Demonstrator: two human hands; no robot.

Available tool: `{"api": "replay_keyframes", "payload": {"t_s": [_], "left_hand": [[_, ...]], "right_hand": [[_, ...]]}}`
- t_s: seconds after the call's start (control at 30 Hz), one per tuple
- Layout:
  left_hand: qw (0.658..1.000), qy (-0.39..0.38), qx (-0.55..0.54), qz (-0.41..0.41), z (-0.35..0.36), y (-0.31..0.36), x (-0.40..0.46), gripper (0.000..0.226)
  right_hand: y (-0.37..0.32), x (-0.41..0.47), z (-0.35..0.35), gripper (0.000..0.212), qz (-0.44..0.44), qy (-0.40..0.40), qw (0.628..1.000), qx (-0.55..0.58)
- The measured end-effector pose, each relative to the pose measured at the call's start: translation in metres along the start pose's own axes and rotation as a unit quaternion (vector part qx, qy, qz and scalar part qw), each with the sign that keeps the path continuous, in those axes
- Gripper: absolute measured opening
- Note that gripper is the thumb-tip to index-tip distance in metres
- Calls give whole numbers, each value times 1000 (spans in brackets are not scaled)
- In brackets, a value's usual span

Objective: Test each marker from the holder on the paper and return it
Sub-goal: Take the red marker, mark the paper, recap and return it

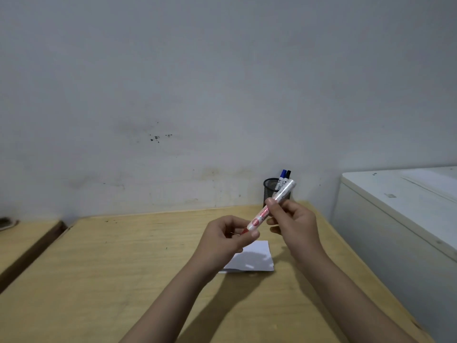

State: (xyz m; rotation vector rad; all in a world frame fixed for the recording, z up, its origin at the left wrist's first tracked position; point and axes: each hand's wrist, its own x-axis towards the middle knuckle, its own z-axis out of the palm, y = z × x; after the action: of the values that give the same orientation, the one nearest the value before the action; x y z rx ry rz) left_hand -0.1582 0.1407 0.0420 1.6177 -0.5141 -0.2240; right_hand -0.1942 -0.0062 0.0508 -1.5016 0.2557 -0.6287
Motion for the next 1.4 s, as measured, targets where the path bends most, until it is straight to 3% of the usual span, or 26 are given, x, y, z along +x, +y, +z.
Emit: {"api": "replay_keyframes", "payload": {"t_s": [0.17,0.4,0.57,0.67,0.87,1.03,1.4], "left_hand": [[996,62,48,50,-10,-2,-7,8],[980,53,157,108,-7,-8,-13,8],[985,8,163,58,-17,-9,-6,29],[993,-14,118,5,-31,-21,1,21],[978,53,196,-38,-58,-49,44,21],[965,97,235,-60,-66,-66,81,14],[954,59,279,-91,-62,-115,105,32]], "right_hand": [[-1,-9,6,21,-1,-34,999,-1],[3,-10,10,29,-51,-101,992,-60],[8,-6,12,22,-77,-79,993,-35],[7,8,2,31,-68,-42,997,4],[28,17,-3,23,-26,-38,999,26],[46,18,-3,29,-11,-29,1000,2],[57,25,2,22,15,-37,999,1]]}}
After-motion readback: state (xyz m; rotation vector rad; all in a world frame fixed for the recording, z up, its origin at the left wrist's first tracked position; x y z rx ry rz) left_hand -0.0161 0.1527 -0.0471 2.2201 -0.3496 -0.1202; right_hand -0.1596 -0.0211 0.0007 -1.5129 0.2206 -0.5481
